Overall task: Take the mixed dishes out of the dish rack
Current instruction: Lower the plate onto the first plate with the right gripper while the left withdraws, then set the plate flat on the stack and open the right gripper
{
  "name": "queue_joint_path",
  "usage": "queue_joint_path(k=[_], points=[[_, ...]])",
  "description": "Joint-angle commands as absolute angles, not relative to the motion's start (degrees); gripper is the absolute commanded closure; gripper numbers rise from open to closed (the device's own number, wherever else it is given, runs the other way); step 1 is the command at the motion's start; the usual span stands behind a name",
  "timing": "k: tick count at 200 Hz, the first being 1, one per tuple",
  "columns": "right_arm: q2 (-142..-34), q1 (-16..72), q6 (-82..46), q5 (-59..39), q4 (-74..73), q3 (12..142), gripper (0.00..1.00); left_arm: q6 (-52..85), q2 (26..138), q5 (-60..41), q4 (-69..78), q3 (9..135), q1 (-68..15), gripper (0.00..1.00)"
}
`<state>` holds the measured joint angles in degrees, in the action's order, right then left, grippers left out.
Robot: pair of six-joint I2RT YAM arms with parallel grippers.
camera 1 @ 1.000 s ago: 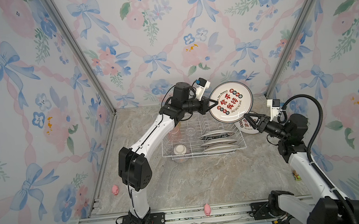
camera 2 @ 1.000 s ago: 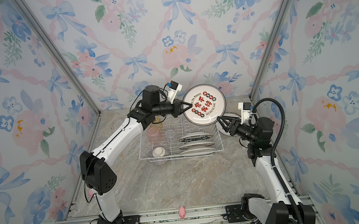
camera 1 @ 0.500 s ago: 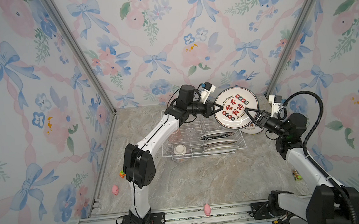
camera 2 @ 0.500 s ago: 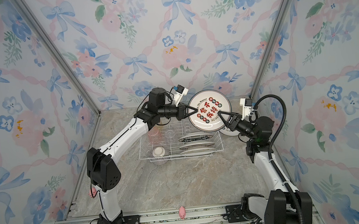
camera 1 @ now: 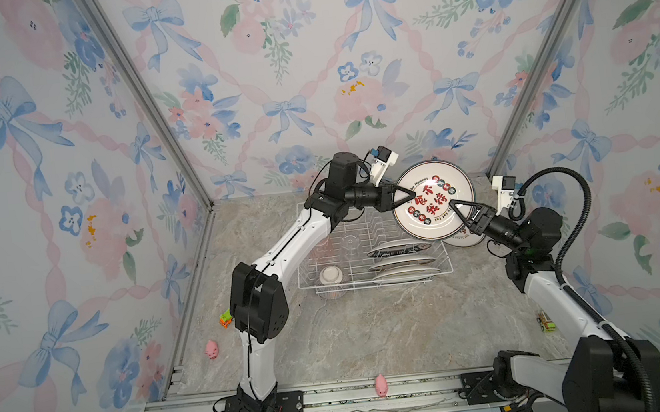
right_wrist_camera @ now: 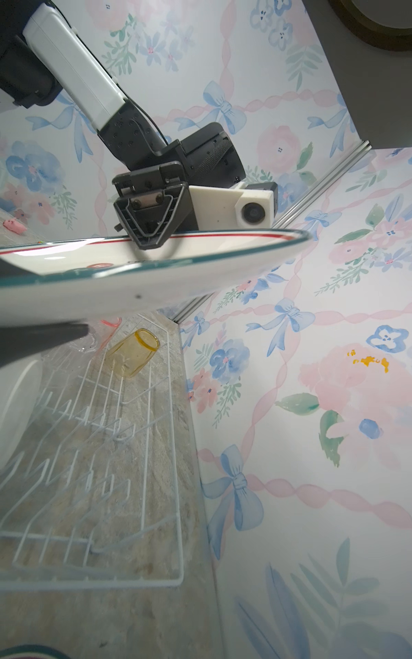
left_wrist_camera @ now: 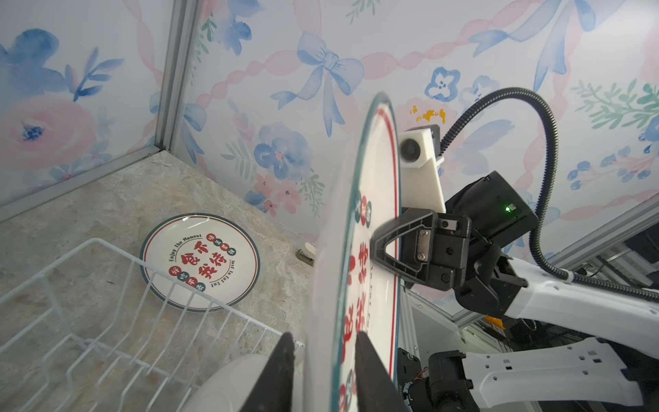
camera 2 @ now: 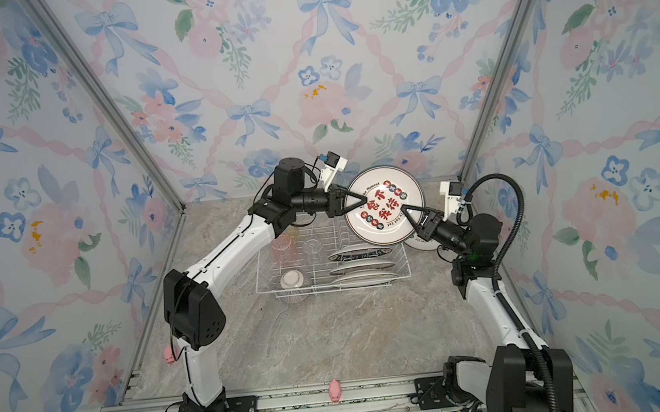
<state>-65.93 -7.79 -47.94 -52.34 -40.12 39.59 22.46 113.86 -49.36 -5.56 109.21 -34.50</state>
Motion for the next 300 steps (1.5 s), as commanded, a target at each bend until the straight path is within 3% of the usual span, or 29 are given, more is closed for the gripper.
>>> queue_joint_path(k=[1, 30, 43, 47, 51, 99, 133, 157, 219, 300], points=[[-65.0, -7.5, -47.3, -52.7, -41.0, 40.3, 1.0, 22.1, 115.1, -49.8, -4.3, 110.3, -34.6, 0.65], [-63.5, -7.6, -46.6, -51.1, -38.8, 40.6, 1.0, 21.7, 114.9, -49.4, -4.2, 109.7, -34.5, 0.48], [-62.5, -7.9, -45.3, -49.5, -34.9, 41.3, 1.0, 21.0, 114.2, -48.3, -4.3, 108.8, -34.7, 0.29], [-62.1, -8.1, -44.6, -48.9, -33.3, 41.6, 1.0, 20.6, 113.8, -47.9, -4.3, 108.5, -34.6, 0.06], [-61.8, -8.2, -43.9, -48.3, -31.5, 42.1, 1.0, 20.3, 113.5, -47.6, -4.2, 108.1, -34.6, 0.02], [-59.9, -13.0, -39.1, -38.4, -13.9, 45.8, 1.0, 14.3, 106.6, -37.0, -4.4, 101.4, -35.0, 0.02], [-62.6, -19.9, -41.6, -34.9, -8.6, 47.3, 1.0, 4.2, 99.5, -13.3, -4.4, 90.3, -40.0, 0.02], [-65.4, -22.5, -39.4, -32.2, -4.4, 49.6, 1.0, 1.2, 96.2, -3.1, -4.0, 84.0, -43.1, 0.02], [-80.7, -25.4, -39.0, -30.4, -5.1, 53.7, 1.0, 3.7, 86.7, 3.0, 1.1, 68.9, -43.4, 0.02], [-97.3, -22.7, -41.7, -30.8, -13.6, 55.6, 1.0, 4.1, 83.1, 3.9, 1.1, 66.1, -42.2, 0.02]])
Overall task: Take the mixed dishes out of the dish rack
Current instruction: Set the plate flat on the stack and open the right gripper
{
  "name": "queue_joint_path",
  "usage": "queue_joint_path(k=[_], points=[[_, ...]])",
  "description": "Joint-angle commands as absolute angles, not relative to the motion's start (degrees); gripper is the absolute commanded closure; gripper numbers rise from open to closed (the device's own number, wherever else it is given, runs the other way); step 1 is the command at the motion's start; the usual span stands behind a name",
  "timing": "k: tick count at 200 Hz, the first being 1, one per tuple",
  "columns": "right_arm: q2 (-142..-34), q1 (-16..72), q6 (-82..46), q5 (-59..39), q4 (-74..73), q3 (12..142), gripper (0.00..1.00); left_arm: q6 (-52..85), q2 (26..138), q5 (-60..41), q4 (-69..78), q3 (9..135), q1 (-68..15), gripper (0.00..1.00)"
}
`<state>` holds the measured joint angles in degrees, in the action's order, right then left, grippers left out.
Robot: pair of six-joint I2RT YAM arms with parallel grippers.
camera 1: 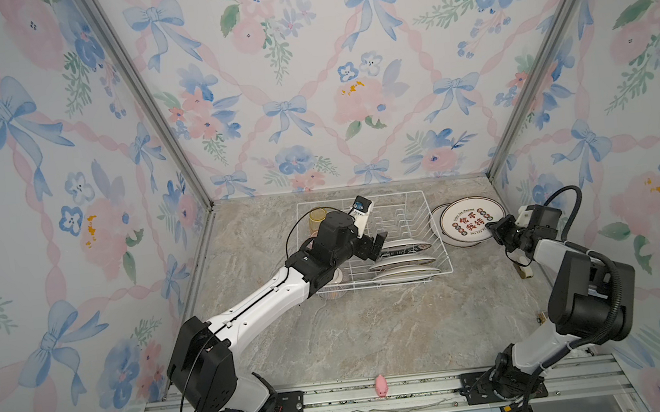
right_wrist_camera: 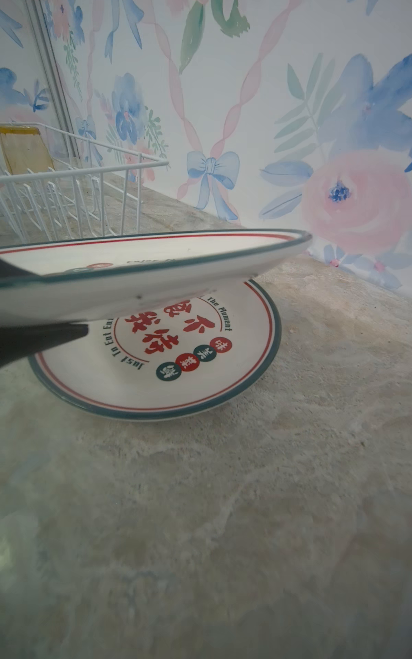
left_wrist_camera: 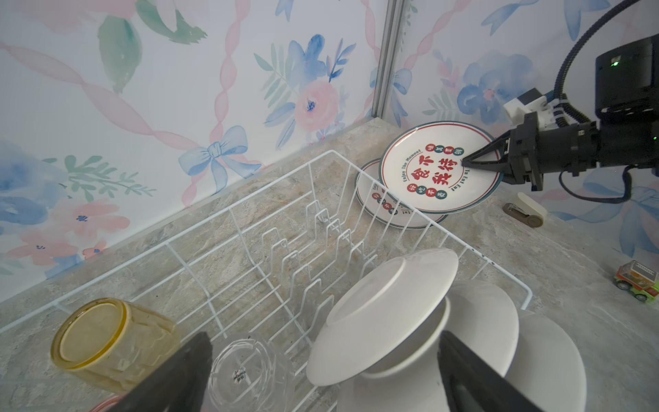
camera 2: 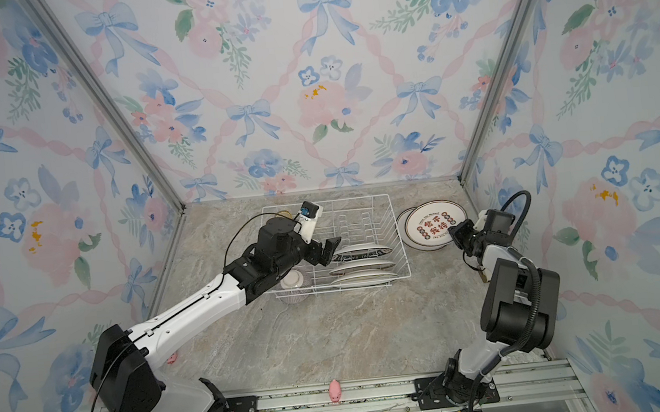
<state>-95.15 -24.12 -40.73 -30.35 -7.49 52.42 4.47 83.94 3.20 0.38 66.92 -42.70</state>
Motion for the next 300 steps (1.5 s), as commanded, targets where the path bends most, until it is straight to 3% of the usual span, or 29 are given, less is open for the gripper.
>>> queue_joint_path(k=[1, 120, 215, 300], points=[[-97.4, -22.8, -41.8, -30.8, -13.7, 55.6, 1.0, 4.2, 83.1, 3.9, 1.1, 66.1, -42.2, 0.02], [-109.0, -20.6, -47.7, -32.3, -25.0, 56.8, 1.0, 4.5, 82.8, 3.8, -0.9, 66.6, -41.4, 0.02], [-109.2, -20.4, -43.9, -32.1, -19.9, 55.7, 0.65, 4.6, 83.6, 3.1, -0.9, 67.0, -41.3, 0.02], [-99.5, -18.0, -26.2, -18.8, 6.7, 59.2, 0.51, 4.7, 83.7, 1.9, -0.7, 66.5, -41.3, 0.02]])
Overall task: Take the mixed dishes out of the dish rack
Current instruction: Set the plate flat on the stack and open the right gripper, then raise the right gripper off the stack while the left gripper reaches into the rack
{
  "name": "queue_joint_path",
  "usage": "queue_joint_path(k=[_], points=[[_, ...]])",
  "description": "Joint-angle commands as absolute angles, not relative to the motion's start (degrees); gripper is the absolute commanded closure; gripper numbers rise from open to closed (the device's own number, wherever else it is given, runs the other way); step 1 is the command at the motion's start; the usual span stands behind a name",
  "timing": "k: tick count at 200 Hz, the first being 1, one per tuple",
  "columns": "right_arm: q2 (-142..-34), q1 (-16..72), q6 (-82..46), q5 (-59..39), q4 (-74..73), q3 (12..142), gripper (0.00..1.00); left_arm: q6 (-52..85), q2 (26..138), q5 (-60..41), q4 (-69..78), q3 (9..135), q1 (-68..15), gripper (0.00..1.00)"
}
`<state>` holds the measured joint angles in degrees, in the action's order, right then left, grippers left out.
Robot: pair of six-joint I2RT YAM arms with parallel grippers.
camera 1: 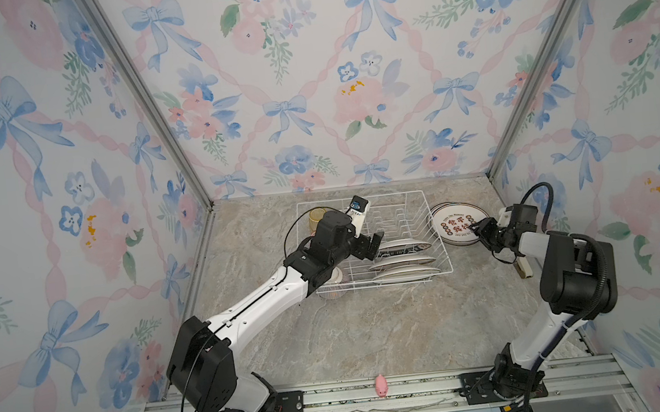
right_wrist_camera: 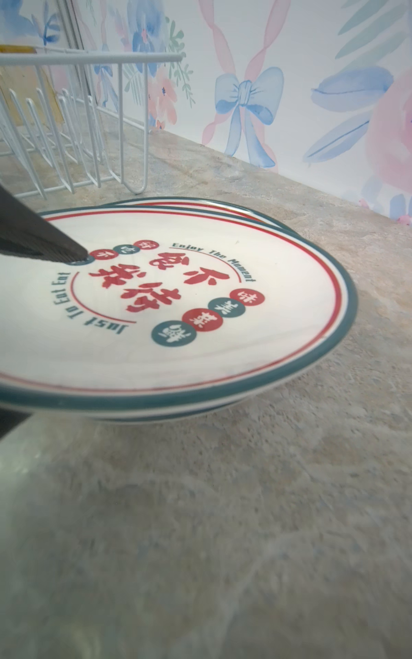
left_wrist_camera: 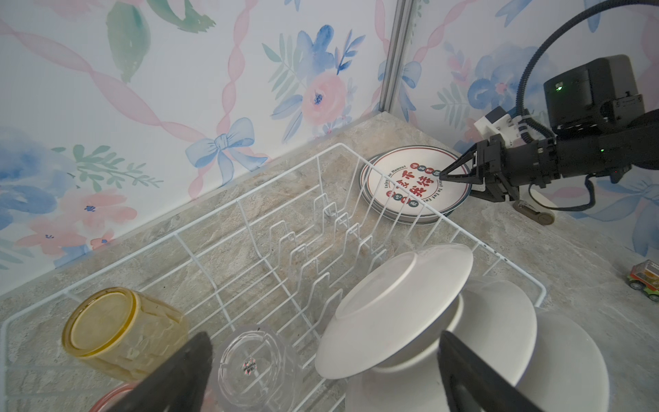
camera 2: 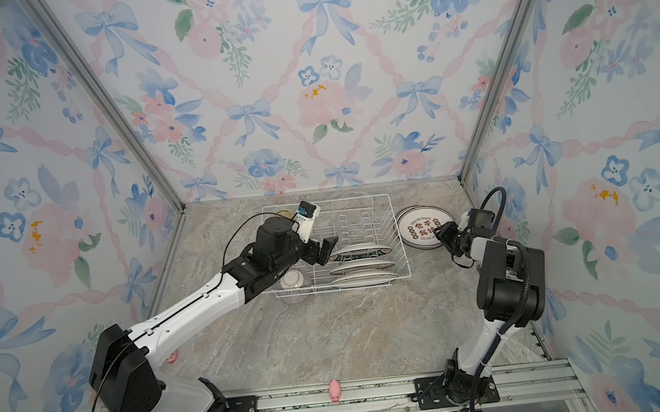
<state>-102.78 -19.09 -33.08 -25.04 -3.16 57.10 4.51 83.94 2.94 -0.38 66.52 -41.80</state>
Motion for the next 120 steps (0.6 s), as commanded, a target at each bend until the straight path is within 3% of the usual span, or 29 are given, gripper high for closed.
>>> queue_joint_path(k=[1, 120], points=[[-99.4, -18.0, -26.0, -18.6, 6.9, 59.2, 0.51, 4.7, 83.7, 1.9, -0.7, 66.4, -41.3, 0.02], [-103.7, -16.1, -24.2, -16.6, 9.6, 61.6, 0.49, 4.7, 81.9, 1.9, -0.7, 64.5, -41.0, 0.02]])
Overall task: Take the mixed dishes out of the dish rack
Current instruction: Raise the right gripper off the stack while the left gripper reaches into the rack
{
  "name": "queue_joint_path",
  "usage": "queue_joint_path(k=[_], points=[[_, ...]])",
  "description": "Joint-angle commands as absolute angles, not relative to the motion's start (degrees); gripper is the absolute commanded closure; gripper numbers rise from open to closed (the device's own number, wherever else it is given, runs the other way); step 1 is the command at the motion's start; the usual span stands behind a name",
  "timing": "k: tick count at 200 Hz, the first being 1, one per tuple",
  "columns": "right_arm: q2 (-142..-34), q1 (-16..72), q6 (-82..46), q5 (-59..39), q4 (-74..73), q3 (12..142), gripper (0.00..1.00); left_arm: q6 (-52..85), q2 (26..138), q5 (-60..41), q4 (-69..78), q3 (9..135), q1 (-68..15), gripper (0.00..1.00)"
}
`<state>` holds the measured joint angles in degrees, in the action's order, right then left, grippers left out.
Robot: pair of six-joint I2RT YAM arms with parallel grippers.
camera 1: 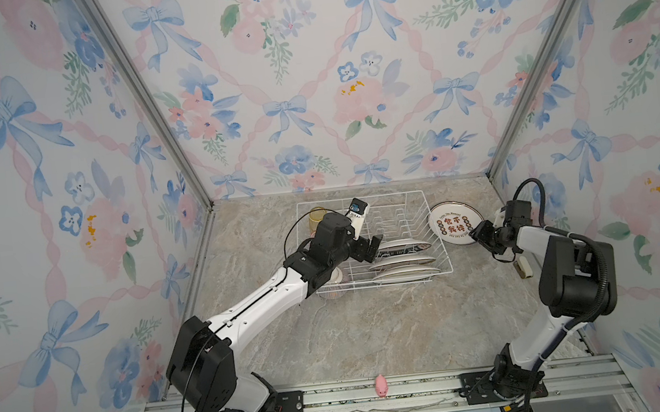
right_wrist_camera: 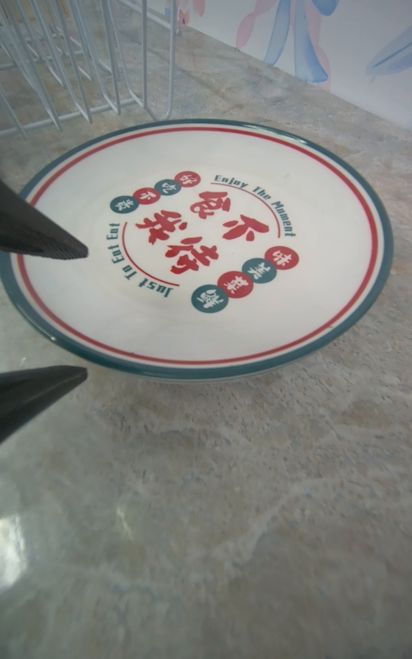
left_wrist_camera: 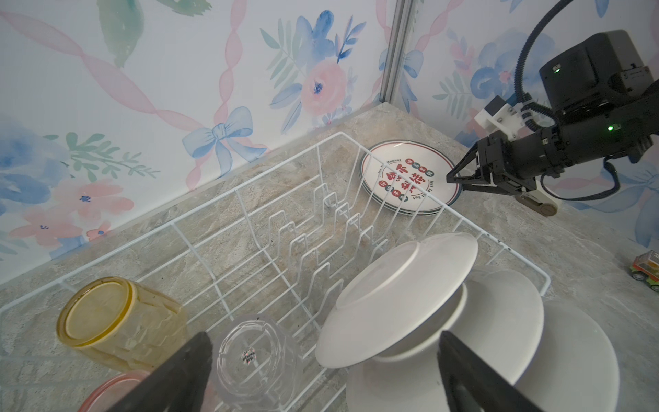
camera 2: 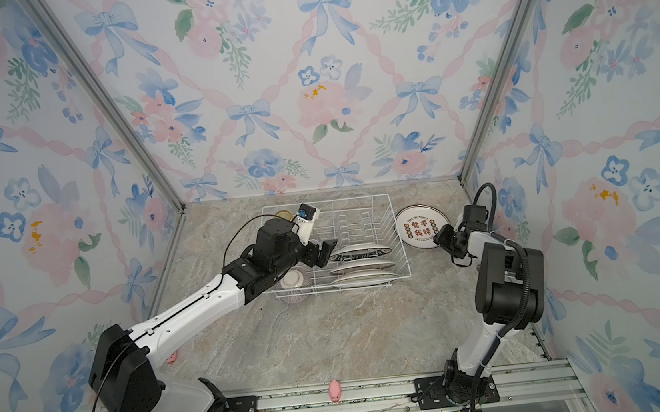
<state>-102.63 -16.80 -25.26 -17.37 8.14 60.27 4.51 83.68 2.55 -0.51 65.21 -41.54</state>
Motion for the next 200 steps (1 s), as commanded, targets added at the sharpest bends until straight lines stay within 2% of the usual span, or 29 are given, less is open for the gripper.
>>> queue_joint_path(k=[1, 48, 80, 99, 123, 179, 200], points=[[-103.7, -16.1, -24.2, -16.6, 9.5, 61.5, 0.49, 4.7, 82.0, 1.8, -0.7, 64.5, -41.0, 0.02], [-99.9, -17.2, -24.1, -15.6, 9.4, 58.7, 0.46, 3.7, 84.4, -1.8, -0.8, 65.1, -41.2, 0.02], [-90.1, -19.4, -23.5, -16.6, 10.6, 52.8, 0.48, 1.5, 85.2, -4.1, -1.1, 64.5, -41.8, 0.02], [-84.2, -18.8, -22.1, -16.8, 12.9, 50.5, 0.49, -1.0, 85.8, -0.9, -1.5, 63.9, -43.1, 0.02], [-77.6, -17.5, -21.0, -17.0, 16.1, 50.2, 0.49, -5.6, 86.9, 1.6, -1.9, 63.5, -45.0, 0.02], [-68.9, -13.6, -20.9, -16.5, 19.7, 52.9, 0.48, -10.3, 90.3, -0.2, -4.0, 66.2, -45.3, 0.02], [-66.7, -13.1, -21.2, -16.5, 19.7, 52.7, 0.48, -11.3, 91.8, -0.6, -4.5, 68.3, -45.4, 0.1]])
